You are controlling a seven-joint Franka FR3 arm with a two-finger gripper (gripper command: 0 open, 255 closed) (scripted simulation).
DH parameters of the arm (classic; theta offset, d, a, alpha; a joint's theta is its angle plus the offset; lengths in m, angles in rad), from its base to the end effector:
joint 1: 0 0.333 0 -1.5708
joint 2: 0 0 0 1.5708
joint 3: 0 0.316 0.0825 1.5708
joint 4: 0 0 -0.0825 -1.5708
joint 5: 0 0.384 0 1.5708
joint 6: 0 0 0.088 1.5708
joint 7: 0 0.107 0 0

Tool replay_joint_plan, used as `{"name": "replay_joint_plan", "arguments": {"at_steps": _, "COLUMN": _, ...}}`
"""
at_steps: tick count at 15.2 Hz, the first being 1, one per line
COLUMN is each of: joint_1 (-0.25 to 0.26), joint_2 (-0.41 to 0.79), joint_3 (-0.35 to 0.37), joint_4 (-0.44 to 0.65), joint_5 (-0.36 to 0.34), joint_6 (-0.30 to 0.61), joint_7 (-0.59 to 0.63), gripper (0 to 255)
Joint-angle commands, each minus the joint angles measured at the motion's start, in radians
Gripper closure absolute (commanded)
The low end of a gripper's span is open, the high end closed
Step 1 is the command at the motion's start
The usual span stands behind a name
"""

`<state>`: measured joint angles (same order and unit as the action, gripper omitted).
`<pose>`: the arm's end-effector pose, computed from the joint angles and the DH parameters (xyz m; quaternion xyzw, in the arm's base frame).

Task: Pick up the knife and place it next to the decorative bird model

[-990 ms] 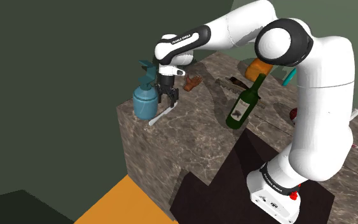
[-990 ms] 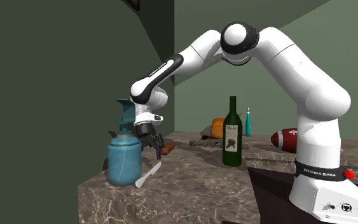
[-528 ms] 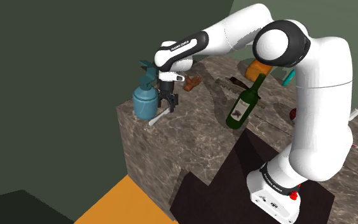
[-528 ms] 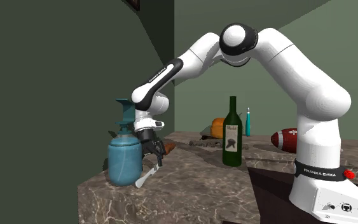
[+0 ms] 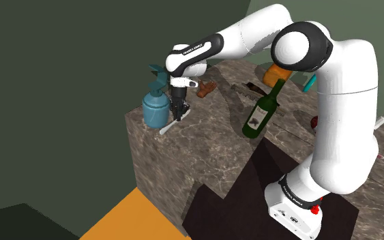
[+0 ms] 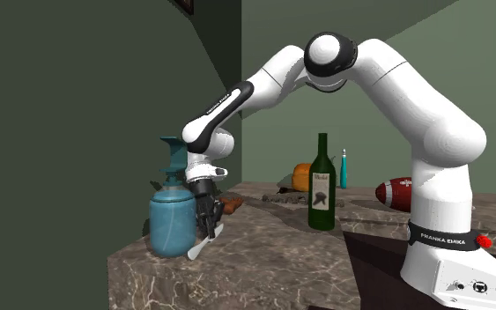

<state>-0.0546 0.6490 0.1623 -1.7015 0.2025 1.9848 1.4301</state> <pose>0.6298 0.0733 0.1990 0.7286 -0.6475 -0.2215 0.0273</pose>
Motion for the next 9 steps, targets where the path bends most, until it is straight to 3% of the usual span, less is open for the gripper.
{"name": "replay_joint_plan", "arguments": {"at_steps": 1, "joint_1": 0.0, "joint_2": 0.001, "joint_3": 0.0, "joint_4": -0.001, "joint_5": 0.0, "joint_6": 0.0, "joint_7": 0.0, "gripper": 255}}
{"name": "replay_joint_plan", "arguments": {"at_steps": 9, "joint_1": -0.001, "joint_2": -0.017, "joint_3": 0.001, "joint_4": 0.0, "joint_5": 0.001, "joint_6": -0.018, "joint_7": 0.004, "gripper": 255}}
